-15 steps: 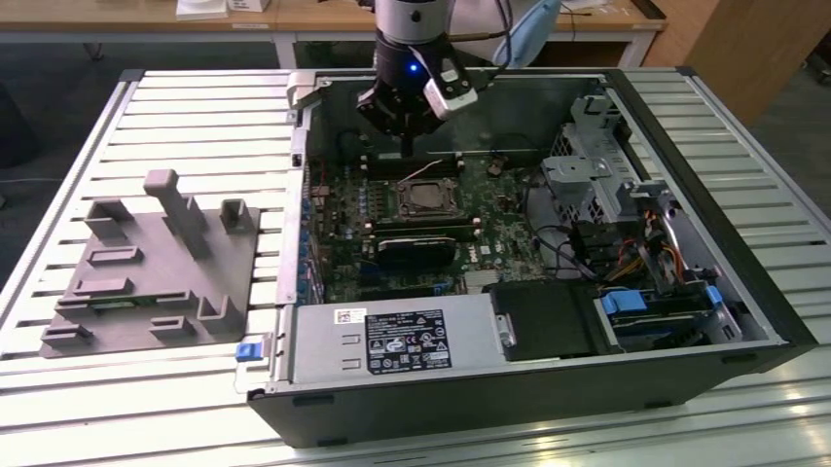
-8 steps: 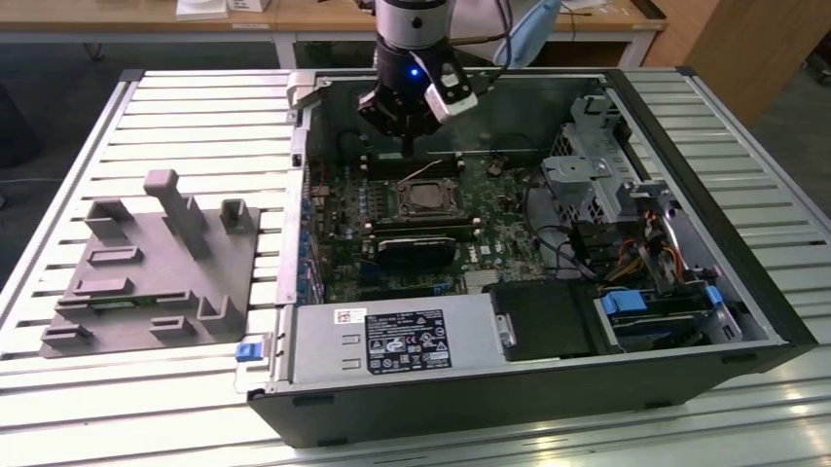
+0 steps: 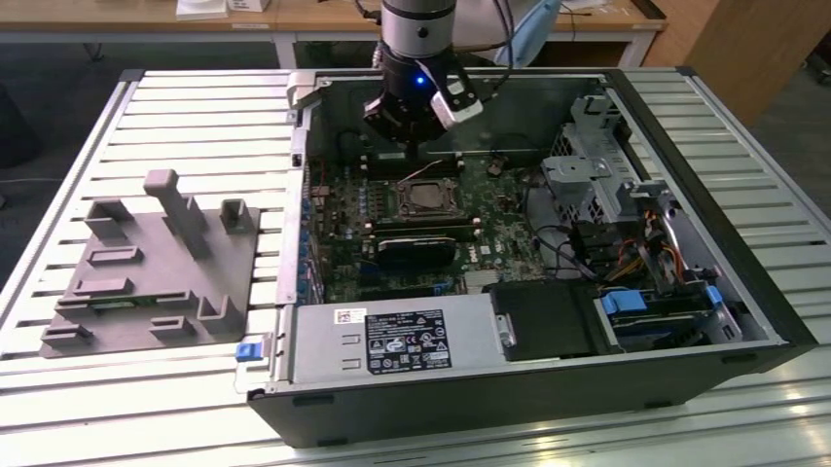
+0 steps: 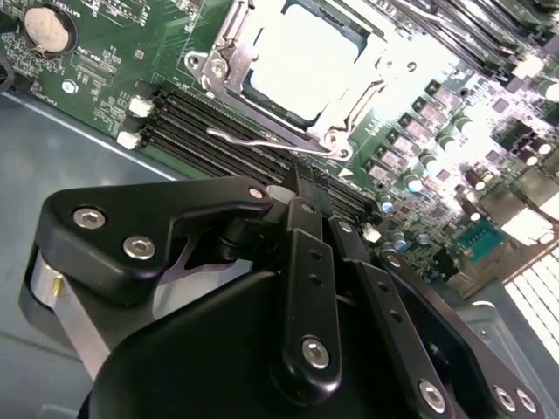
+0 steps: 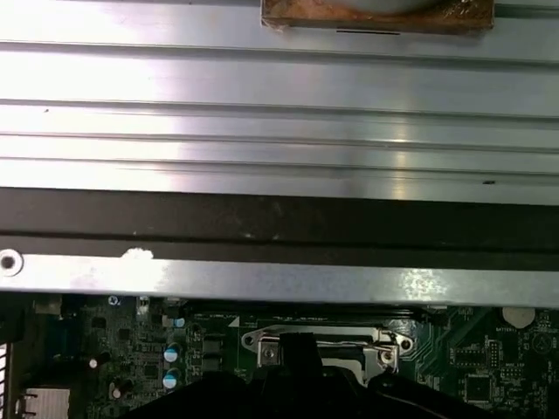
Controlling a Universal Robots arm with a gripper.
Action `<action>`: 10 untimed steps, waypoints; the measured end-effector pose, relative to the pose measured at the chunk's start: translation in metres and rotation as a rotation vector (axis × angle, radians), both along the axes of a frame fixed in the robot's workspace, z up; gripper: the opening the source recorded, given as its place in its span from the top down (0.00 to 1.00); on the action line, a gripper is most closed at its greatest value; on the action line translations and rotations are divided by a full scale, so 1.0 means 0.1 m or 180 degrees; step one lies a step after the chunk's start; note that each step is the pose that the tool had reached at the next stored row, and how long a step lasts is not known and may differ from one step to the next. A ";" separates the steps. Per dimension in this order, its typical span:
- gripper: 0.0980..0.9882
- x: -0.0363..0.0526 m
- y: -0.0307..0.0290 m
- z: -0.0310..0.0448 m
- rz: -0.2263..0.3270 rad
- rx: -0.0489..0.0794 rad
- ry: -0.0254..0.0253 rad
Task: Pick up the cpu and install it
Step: 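Install the first cpu locking lever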
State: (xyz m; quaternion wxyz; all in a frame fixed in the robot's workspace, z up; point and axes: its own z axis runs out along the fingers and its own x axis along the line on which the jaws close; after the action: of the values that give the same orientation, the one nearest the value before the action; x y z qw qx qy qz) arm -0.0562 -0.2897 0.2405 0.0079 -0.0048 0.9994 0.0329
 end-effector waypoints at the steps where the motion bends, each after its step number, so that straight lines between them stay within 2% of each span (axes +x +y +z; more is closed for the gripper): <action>1: 0.99 0.009 0.001 -0.006 0.0000 0.0000 0.0000; 10: 0.99 0.085 0.025 -0.065 -0.0032 0.0001 0.0000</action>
State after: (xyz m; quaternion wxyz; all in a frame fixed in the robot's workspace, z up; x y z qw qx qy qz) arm -0.0477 -0.2872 0.2340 0.0081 0.0002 0.9994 0.0329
